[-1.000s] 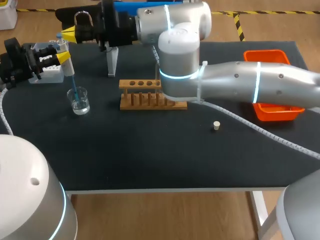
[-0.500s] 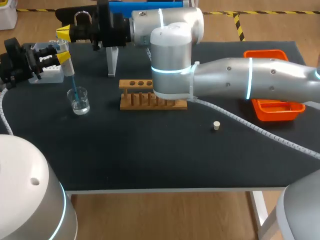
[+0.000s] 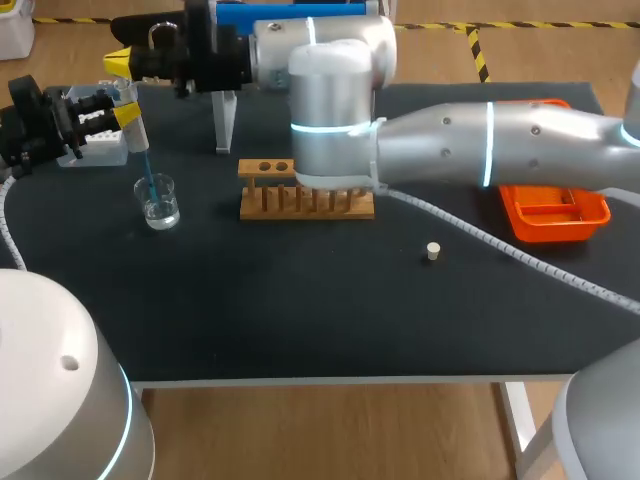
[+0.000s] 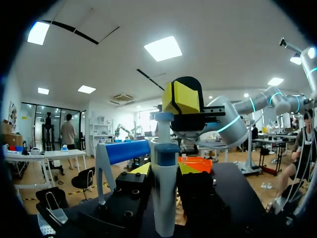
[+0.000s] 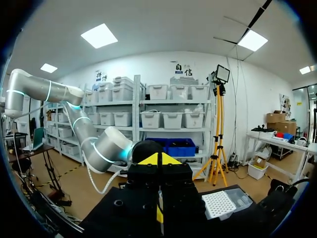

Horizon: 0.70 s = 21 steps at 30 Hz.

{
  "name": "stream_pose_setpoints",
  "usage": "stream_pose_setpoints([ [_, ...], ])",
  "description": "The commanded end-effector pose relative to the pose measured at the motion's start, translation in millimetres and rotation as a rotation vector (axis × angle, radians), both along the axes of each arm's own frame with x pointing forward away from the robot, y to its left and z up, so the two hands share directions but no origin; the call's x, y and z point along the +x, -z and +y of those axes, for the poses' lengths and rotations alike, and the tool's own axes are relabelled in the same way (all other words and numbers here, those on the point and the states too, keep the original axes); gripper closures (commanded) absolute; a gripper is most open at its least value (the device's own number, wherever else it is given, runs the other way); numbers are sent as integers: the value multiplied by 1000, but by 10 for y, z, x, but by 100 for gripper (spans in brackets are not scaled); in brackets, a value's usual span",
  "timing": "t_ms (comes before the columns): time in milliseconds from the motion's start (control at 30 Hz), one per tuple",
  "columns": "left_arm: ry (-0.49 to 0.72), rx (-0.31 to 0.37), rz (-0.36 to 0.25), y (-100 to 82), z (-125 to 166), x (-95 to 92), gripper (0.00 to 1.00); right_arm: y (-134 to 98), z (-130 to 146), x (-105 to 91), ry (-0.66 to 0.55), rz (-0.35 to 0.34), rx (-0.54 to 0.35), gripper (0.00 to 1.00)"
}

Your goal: Invert the test tube, pick up the pipette, mount the tip to pipette, aspirate from beaker and dispense into the tube, eject the tip, return the pipette, and cap with the stopper.

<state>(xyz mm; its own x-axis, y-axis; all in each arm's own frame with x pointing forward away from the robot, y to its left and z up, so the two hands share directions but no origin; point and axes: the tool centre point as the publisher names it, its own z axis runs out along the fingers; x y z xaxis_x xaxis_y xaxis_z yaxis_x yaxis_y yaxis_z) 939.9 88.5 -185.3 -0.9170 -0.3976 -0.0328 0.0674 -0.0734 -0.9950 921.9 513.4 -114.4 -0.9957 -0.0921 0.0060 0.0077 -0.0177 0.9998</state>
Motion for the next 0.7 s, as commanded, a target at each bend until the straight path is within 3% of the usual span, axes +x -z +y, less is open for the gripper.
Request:
stream_pose_setpoints([
  [33, 5, -2, -2, 6, 14, 8, 100, 16, 41, 26, 2, 0, -4, 100],
  [700, 5, -2, -2, 6, 14, 8, 100, 79, 66, 78, 29, 1, -31, 100],
])
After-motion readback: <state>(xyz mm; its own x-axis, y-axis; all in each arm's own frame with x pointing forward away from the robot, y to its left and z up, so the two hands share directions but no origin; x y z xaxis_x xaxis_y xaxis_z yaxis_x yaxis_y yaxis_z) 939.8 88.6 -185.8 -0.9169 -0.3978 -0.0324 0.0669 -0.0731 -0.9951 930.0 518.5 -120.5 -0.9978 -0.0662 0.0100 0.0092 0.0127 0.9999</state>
